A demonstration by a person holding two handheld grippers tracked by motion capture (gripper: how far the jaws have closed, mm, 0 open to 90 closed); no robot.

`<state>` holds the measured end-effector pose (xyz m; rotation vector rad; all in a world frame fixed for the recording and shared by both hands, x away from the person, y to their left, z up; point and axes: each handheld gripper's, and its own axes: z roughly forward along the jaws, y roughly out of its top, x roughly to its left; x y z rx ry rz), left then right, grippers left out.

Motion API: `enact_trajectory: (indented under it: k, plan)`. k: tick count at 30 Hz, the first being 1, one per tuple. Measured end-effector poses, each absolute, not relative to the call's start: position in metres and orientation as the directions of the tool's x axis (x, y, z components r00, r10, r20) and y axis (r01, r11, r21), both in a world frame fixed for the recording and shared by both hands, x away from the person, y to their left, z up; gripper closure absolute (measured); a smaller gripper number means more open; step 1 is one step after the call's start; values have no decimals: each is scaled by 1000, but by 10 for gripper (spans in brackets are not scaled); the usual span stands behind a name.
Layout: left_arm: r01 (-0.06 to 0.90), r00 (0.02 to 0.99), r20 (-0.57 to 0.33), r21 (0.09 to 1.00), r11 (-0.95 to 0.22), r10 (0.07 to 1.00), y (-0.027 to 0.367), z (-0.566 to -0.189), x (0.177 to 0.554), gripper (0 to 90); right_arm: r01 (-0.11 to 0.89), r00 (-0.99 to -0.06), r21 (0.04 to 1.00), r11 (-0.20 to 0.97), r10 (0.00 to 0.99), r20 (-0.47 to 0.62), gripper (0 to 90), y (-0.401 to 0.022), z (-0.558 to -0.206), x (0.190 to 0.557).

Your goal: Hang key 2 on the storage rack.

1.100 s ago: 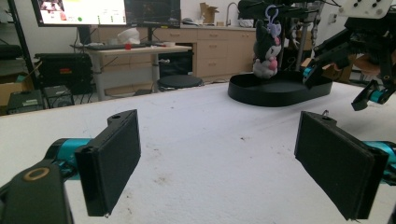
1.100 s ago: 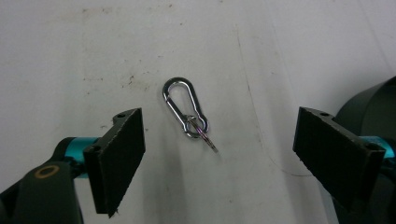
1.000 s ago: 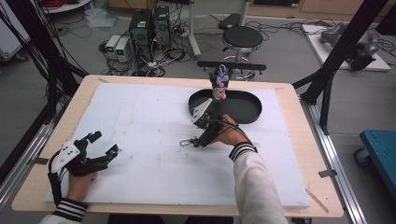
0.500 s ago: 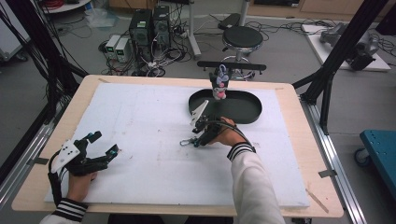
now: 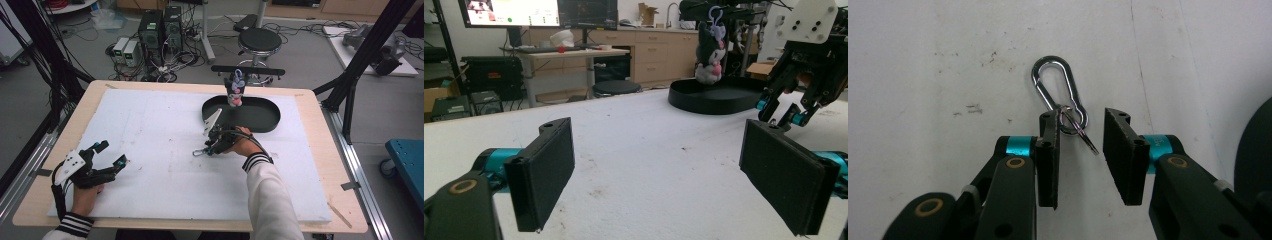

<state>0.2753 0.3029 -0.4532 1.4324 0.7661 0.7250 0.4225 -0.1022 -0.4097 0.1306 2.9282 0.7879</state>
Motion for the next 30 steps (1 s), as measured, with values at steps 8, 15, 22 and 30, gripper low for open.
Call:
enact_trajectory:
  k: [8, 15, 22, 30]
  plan:
    - [21, 575, -27, 1000, 18, 818, 303, -453, 275, 149, 61, -991, 503, 862, 112, -72, 730, -102, -411, 423]
    - [22, 574, -29, 1000, 20, 818, 303, -453, 275, 149, 62, -991, 510, 858, 114, -70, 766, -103, -410, 424]
    - [21, 574, -28, 1000, 20, 818, 303, -453, 275, 149, 55, -991, 516, 855, 110, -78, 808, -103, -409, 425]
    - [21, 575, -26, 1000, 18, 818, 303, -453, 275, 149, 45, -992, 523, 851, 100, -76, 850, -102, -410, 425]
